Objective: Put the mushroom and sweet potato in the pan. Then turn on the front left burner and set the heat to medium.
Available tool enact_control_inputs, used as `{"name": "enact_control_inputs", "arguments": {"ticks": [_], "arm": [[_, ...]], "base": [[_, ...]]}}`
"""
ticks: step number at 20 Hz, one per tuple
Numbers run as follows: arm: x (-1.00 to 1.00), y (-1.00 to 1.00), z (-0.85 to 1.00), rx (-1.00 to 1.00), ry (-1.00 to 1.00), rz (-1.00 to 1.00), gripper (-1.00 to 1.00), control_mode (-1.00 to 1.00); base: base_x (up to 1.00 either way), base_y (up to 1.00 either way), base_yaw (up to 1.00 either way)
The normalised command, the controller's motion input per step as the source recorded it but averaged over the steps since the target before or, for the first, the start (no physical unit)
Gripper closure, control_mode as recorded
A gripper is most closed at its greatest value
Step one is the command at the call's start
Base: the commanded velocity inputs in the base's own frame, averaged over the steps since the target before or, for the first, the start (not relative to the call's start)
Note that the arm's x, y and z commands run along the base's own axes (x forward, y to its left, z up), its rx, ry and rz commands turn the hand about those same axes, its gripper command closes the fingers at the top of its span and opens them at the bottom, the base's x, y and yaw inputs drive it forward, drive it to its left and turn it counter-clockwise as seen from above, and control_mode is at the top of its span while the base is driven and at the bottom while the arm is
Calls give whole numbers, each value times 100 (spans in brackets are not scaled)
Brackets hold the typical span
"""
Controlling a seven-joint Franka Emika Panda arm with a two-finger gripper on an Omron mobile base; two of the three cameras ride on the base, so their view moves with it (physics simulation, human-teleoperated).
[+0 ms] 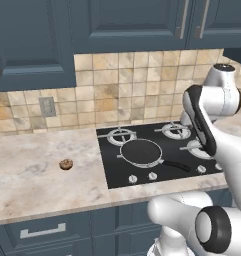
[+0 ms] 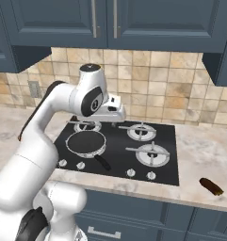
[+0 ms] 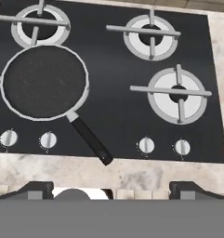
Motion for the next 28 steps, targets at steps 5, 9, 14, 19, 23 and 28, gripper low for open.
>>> {"name": "enact_control_inputs", "arguments": {"ticks": [5,9,14,19,23,28], "arm": [[-14,-75,-12,-9,0,5,-100,-100],[-11,-64,-13,-10,0,4,-100,-100],[-5,-58,-15,-9,0,4,-100,-100],[0,-28,-15,-2,0,0,-100,-100],[6,-10,-4,0,-1,0,-100,-100],[23,-12,-2,0,-4,0,-100,-100]], "base": [[0,0,0],[0,0,0],[0,0,0],[0,0,0],[0,0,0],[0,0,0]]}}
